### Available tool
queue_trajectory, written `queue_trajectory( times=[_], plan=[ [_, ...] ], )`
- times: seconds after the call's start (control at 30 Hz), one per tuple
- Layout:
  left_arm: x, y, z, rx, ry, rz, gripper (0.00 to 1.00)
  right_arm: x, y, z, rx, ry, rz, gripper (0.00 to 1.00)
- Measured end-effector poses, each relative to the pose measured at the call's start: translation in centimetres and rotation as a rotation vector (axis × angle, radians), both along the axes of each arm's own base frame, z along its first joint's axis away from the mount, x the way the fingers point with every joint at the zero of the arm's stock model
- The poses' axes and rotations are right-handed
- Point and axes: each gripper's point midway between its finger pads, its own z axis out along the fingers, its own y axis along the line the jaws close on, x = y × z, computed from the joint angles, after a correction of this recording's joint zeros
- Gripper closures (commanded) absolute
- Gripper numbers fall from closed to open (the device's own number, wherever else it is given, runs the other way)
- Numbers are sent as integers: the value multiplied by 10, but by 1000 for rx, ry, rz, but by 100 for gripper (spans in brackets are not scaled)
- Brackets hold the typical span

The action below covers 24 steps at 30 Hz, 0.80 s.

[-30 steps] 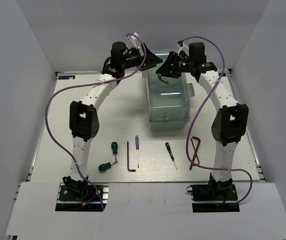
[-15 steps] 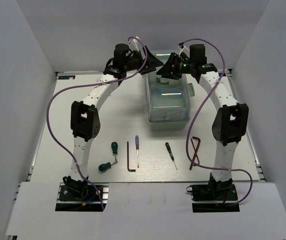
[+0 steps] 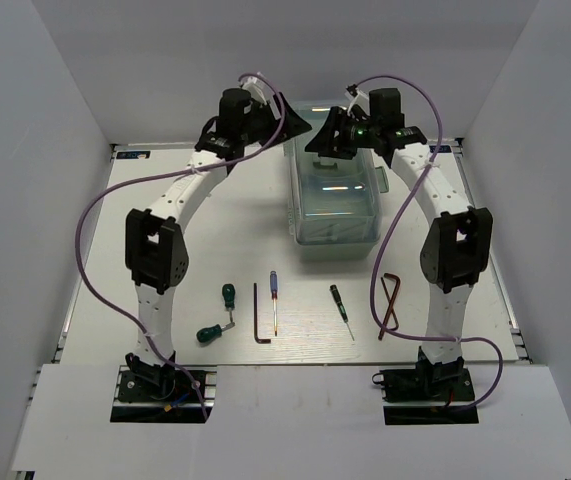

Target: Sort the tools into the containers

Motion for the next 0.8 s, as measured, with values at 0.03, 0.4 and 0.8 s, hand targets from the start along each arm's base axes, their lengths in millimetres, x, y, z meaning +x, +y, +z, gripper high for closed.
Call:
queue_trajectory(
  times=[0.03,0.4,0.8],
  plan=[
    [0,6,6,17,-17,21,14,2,0,0,-14,-12,-7,37],
    [-18,48,59,74,-155,140,13,10,-7,-10,-158,-84,-62,37],
    [-19,38,58,47,-150,75,11,4,1,-9,-145,-68,-48,39]
  ],
)
